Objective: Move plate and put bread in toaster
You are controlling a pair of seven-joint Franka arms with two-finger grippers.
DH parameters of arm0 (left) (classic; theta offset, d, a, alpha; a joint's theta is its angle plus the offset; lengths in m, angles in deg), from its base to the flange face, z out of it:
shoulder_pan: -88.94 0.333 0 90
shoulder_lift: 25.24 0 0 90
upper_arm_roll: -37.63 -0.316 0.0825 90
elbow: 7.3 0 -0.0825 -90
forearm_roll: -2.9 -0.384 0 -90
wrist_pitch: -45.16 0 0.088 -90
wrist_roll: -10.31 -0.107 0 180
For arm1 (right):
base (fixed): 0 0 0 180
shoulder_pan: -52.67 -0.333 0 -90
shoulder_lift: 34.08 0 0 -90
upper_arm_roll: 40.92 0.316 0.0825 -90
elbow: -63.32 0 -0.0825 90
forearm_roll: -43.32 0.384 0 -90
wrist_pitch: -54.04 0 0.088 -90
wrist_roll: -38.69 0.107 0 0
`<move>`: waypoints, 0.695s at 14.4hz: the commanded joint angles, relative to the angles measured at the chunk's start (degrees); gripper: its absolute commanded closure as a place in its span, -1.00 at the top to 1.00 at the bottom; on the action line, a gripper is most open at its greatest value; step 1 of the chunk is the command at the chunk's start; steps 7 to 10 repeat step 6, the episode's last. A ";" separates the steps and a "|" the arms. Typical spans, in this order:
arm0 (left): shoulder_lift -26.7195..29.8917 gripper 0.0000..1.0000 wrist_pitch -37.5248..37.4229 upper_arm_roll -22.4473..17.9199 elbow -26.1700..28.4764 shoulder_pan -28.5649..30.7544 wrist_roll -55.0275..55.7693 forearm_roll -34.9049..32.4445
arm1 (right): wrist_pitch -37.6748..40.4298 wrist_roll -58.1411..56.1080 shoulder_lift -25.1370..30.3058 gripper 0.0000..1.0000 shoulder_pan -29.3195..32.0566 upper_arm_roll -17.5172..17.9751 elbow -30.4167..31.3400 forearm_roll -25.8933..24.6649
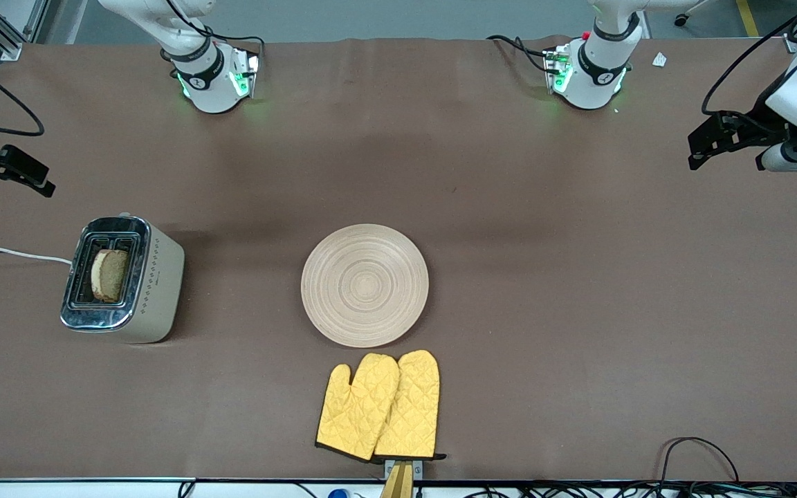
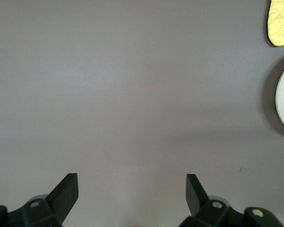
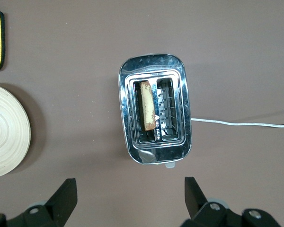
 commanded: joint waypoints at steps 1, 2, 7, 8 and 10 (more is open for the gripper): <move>-0.49 1.00 -0.24 0.11 -2.27 0.33 0.44 -1.14 | 0.53 -1.01 4.25 1.00 0.72 0.70 3.04 1.32; -0.40 1.00 -0.76 -0.07 -2.27 0.42 0.44 -0.97 | 2.46 -1.01 3.46 1.00 0.54 0.70 0.42 1.32; -0.84 1.00 -3.48 -0.24 -2.27 0.42 2.01 -0.18 | 3.62 -1.10 1.52 1.00 0.37 0.88 -2.77 1.06; -0.84 1.00 -3.48 -0.24 -2.27 0.42 2.01 -0.18 | 3.62 -1.10 1.52 1.00 0.37 0.88 -2.77 1.06; -0.84 1.00 -3.48 -0.24 -2.27 0.42 2.01 -0.18 | 3.62 -1.10 1.52 1.00 0.37 0.88 -2.77 1.06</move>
